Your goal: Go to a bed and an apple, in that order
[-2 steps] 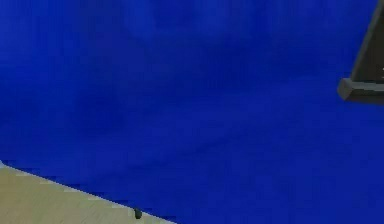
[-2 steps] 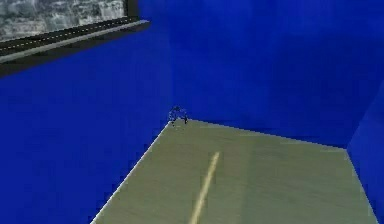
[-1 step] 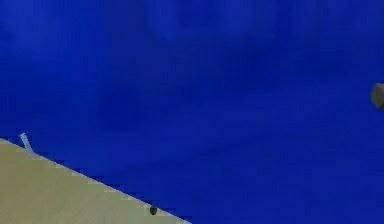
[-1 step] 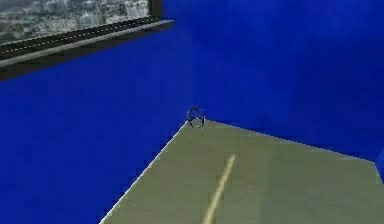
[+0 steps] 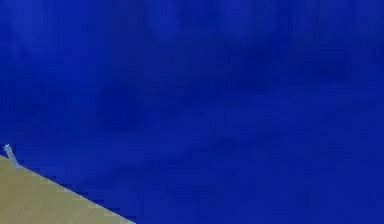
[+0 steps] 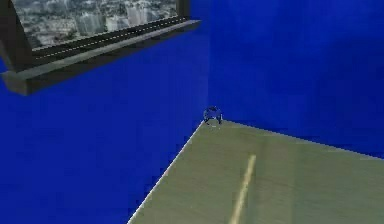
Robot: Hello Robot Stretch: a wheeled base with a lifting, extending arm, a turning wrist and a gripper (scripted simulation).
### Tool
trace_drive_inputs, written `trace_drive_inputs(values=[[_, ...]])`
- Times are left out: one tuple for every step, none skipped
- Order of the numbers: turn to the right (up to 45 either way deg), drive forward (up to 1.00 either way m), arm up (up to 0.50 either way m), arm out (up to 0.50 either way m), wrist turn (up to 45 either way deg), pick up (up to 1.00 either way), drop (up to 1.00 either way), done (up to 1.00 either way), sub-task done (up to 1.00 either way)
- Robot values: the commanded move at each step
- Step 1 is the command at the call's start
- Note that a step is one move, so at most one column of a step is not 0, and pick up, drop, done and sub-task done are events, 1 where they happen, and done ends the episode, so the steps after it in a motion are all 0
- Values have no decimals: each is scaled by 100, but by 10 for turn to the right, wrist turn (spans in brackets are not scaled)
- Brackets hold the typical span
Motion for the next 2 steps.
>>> trace_drive_inputs(values=[[-450,0,0,0,0,0,0,0,0],[-60,0,0,0,0,0,0,0,0]])
